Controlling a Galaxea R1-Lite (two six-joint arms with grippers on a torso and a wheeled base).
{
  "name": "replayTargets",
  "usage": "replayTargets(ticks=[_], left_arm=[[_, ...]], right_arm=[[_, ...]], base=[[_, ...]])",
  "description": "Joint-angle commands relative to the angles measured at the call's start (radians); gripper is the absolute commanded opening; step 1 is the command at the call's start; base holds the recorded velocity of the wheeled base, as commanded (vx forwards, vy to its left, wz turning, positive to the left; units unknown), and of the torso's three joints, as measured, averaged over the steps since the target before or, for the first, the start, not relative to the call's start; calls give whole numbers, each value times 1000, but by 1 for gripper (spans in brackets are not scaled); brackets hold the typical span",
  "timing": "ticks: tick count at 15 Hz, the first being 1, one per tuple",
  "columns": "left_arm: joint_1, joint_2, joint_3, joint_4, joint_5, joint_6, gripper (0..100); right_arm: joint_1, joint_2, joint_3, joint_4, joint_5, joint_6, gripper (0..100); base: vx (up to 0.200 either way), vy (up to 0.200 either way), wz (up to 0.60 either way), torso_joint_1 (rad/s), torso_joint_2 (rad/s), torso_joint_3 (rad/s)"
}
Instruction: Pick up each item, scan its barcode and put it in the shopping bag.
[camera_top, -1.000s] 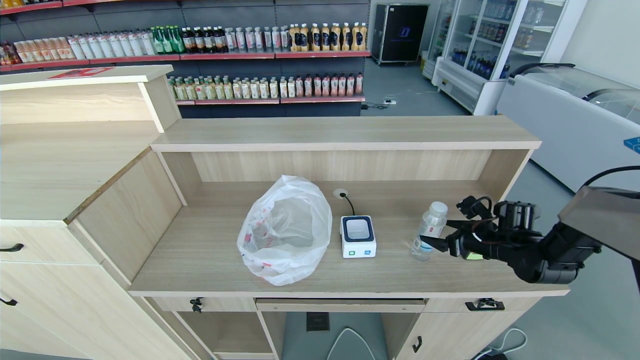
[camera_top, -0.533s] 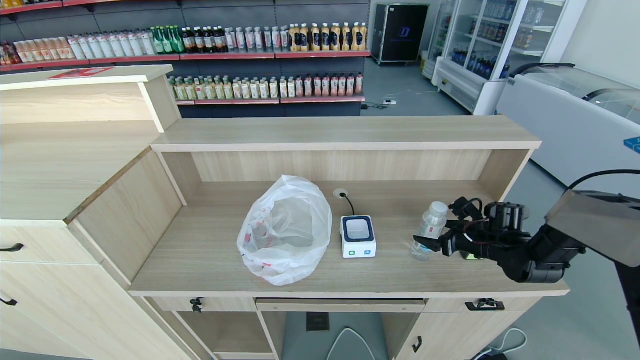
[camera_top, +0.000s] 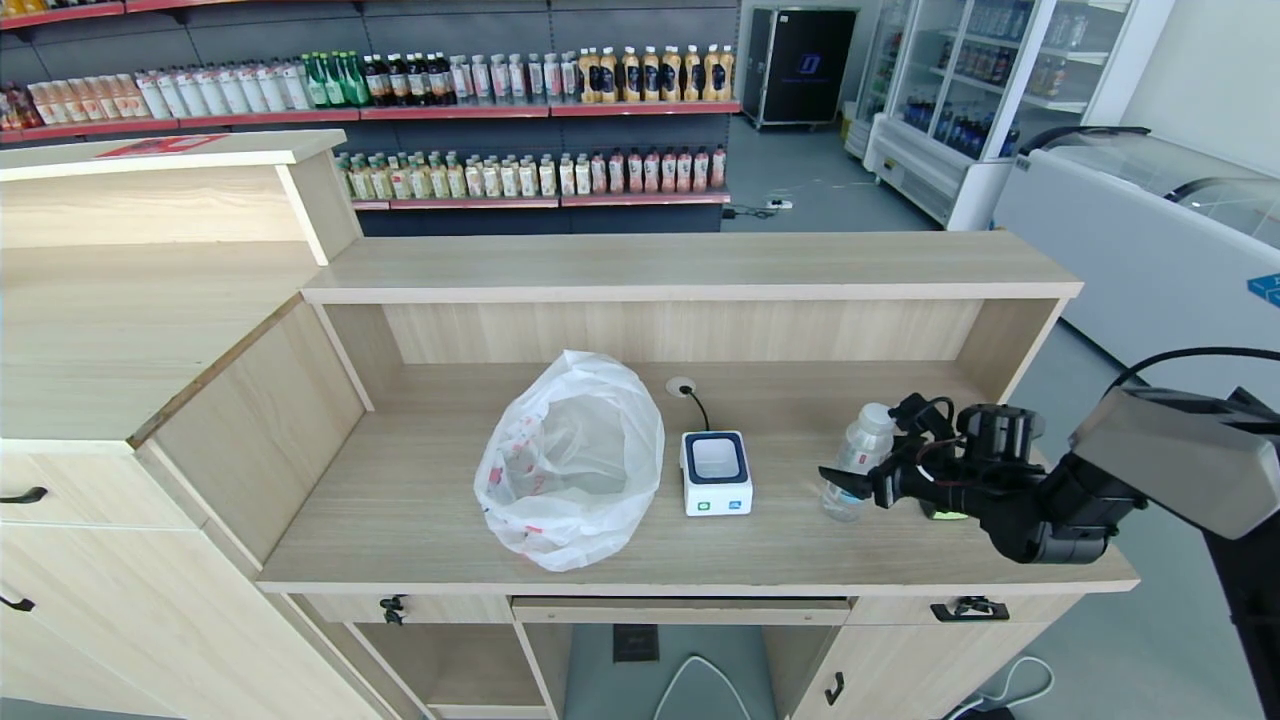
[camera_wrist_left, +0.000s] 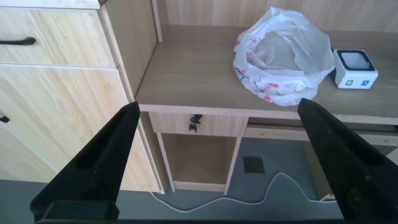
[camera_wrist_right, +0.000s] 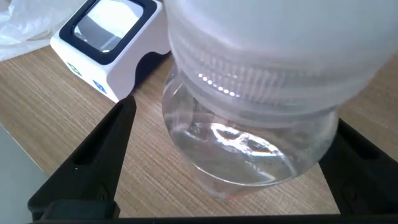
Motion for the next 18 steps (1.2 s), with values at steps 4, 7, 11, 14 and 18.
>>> replayTargets(ticks=[4, 7, 11, 14, 18], left_arm=[[1, 0, 0, 0, 1, 0, 100], [1, 0, 0, 0, 1, 0, 100], [0, 0, 0, 0, 0, 0, 100], [1, 0, 0, 0, 0, 0, 100], [1, 0, 0, 0, 1, 0, 100]], right_arm=[[21, 41, -24, -16, 3, 1, 100], [23, 65, -70, -16, 3, 6, 100], [28, 95, -119, -14, 3, 29, 100], [34, 96, -117, -16, 3, 29, 0], [28, 84, -113, -16, 1, 30, 0]], base=[[0, 0, 0, 0, 0, 0], [0, 0, 0, 0, 0, 0], [0, 0, 0, 0, 0, 0], [0, 0, 0, 0, 0, 0], [0, 0, 0, 0, 0, 0]])
